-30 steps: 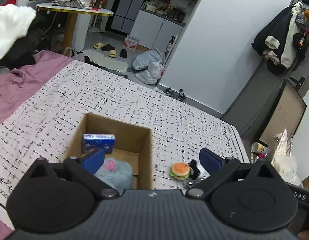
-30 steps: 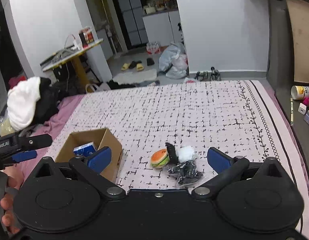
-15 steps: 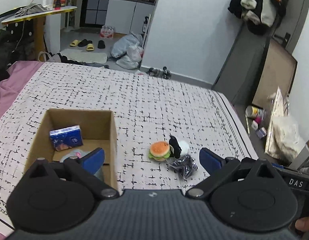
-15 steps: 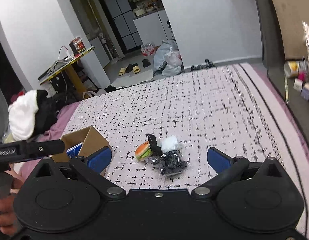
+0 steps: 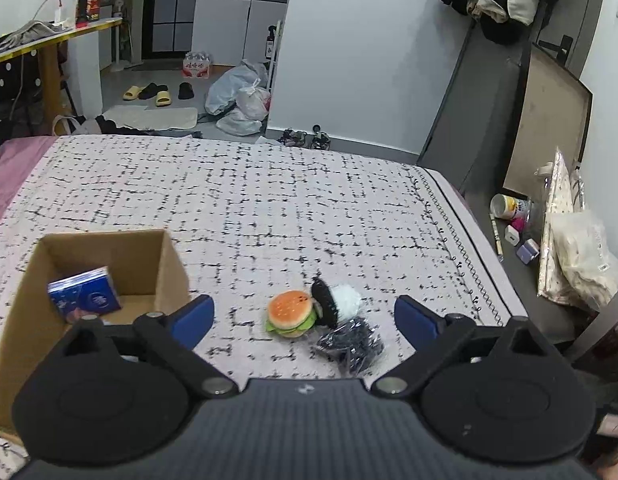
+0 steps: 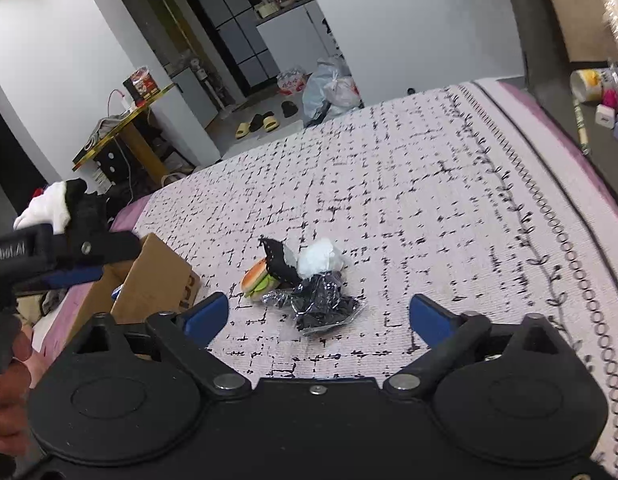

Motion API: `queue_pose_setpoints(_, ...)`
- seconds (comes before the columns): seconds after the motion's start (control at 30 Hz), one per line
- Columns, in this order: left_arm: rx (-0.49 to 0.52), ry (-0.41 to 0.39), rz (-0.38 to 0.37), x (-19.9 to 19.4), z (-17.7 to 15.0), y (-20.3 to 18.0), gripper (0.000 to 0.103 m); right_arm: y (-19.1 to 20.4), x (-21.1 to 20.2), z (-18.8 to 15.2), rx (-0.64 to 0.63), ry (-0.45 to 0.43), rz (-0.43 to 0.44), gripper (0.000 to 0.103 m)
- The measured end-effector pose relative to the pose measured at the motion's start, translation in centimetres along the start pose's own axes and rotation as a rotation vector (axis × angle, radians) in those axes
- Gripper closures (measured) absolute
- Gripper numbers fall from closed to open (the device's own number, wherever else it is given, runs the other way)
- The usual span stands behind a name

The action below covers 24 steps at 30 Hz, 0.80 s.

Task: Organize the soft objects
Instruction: 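Move the right tool toward the black plastic bag beside the burger plush, then grasp the black item with the left tool while the right tool grasps the black plastic bag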

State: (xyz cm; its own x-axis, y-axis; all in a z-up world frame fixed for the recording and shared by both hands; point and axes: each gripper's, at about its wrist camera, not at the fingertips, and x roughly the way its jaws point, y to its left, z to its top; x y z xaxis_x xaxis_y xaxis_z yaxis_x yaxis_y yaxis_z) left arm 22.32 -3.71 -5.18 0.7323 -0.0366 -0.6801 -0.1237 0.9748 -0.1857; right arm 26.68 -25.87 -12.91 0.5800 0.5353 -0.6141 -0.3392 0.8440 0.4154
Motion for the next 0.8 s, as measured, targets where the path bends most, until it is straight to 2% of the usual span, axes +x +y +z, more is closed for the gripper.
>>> queue_pose_setpoints(0.1,-0.006,0.018,-0.015,1.2,0.2,-0.5,0.017,-0.3,1.3,-0.1,0.014,0.023,0.023,0.013)
queue_pose_setpoints(0.17,-0.002,0.033,-0.017,2.1,0.3,-0.8,0.029,-0.4,2.1,-0.1,0.01,0.035,0.032,0.019)
queue_pose_setpoints(0.27,-0.023,0.071,-0.033,3.6,0.4,-0.9,0.042,-0.4,3.4,0.0,0.0,0.063,0.039,0.022)
queue_pose_setpoints(0.4,-0.038,0.094,-0.035,5.3,0.5,-1.1,0.044,-0.3,5.4,0.1,-0.019,0.088,0.035,0.022)
queue_pose_setpoints(0.53,-0.055,0.13,-0.049,7.2,0.7,-1.3,0.051,-0.6,6.8,0.2,-0.022,0.098,0.038,0.023)
queue_pose_setpoints(0.8,-0.062,0.174,-0.05,10.4,0.6,-1.8,0.052,-1.1,8.3,-0.5,-0.028,0.105,0.043,0.022)
